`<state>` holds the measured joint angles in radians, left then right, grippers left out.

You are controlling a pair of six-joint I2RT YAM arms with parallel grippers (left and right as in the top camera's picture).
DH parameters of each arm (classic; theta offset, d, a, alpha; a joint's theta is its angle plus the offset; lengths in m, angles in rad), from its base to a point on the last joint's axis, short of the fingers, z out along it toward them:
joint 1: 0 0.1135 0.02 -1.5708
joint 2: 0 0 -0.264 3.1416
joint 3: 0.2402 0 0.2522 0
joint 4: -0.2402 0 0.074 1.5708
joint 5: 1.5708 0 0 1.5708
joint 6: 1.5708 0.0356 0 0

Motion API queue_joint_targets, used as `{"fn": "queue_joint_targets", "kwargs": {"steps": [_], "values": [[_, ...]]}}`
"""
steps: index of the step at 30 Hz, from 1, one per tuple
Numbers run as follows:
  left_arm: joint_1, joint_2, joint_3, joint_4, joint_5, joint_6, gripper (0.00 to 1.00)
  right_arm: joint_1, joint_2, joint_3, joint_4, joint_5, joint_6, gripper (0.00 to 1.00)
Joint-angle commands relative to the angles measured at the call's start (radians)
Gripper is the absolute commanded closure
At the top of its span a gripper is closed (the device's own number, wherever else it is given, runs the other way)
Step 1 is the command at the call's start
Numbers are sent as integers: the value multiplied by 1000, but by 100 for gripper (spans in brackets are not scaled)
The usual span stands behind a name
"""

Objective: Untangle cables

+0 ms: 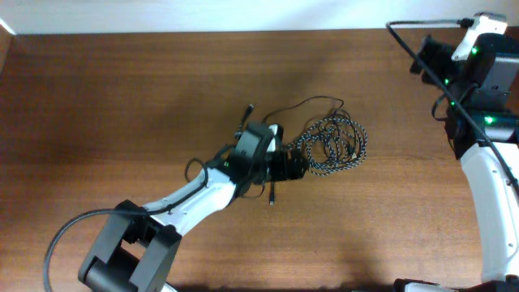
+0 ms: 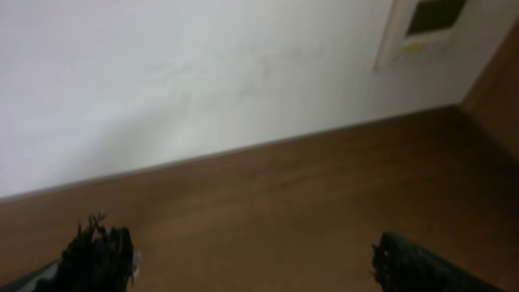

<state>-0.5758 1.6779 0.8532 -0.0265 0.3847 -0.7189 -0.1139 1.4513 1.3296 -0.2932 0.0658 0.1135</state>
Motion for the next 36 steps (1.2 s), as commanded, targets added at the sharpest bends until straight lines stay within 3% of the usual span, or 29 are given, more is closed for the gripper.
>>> {"fn": "queue_joint_targets", "kwargs": {"steps": [1, 3, 4, 7, 9, 11, 13, 14, 16, 17, 19, 20, 21, 22, 25, 28, 29, 30, 32, 33, 35, 36], "values": [[-60, 3, 182, -131, -270, 223, 2, -18, 50, -1, -129, -187, 130, 7], [-112, 5, 186, -103, -330, 224, 0, -18, 151, -1, -190, -382, 93, 5], [-129, 9, 186, -81, -330, 224, 1, -17, 204, -1, -221, -524, -54, 5], [-160, 47, 186, 10, -330, 223, 2, -18, 346, -1, -256, -548, -234, 15], [-170, 95, 186, 41, -330, 223, 14, -18, 413, -1, -285, -549, -238, 16], [-170, 156, 186, 42, -330, 223, 25, -16, 440, -1, -350, -590, -355, 13], [-170, 187, 186, 42, -331, 220, 30, -18, 440, -1, -377, -557, -376, 13], [-171, 203, 186, 39, -351, 220, 30, -18, 440, -1, -378, -555, -375, 13], [-175, 235, 186, 37, -360, 212, 5, -18, 440, -1, -391, -555, -368, 13], [-175, 243, 186, 33, -373, 210, 4, -18, 440, -1, -401, -555, -368, 13], [-174, 274, 186, 2, -448, 97, 8, -18, 440, -1, -411, -555, -368, 13], [-174, 292, 189, 8, -459, 60, 16, -18, 440, -1, -411, -555, -368, 13], [-174, 306, 197, 8, -466, 23, 43, -18, 440, -1, -411, -555, -368, 13], [-174, 310, 198, 11, -470, 4, 60, -18, 440, -1, -410, -555, -368, 13], [-174, 307, 212, 6, -453, 5, 97, -18, 440, -1, -411, -554, -368, 13], [-128, 190, 225, -141, -473, 43, 100, -17, 440, -1, -422, -552, -368, 14], [-102, 103, 225, -219, -484, 132, 100, -17, 440, -1, -425, -560, -367, 14], [-81, 26, 225, -290, -500, 201, 100, -17, 440, -1, -428, -599, -367, 14], [-12, -109, 225, -400, -524, 228, 100, -18, 440, -1, -457, -804, -368, 11], [41, -190, 225, -454, -518, 228, 100, -17, 440, -1, -513, -981, -368, 14], [79, -261, 225, -465, -454, 228, 100, -8, 440, -1, -655, -1110, -327, 30], [85, -283, 225, -465, -450, 228, 100, 6, 440, -1, -729, -1159, -312, 30]]}}
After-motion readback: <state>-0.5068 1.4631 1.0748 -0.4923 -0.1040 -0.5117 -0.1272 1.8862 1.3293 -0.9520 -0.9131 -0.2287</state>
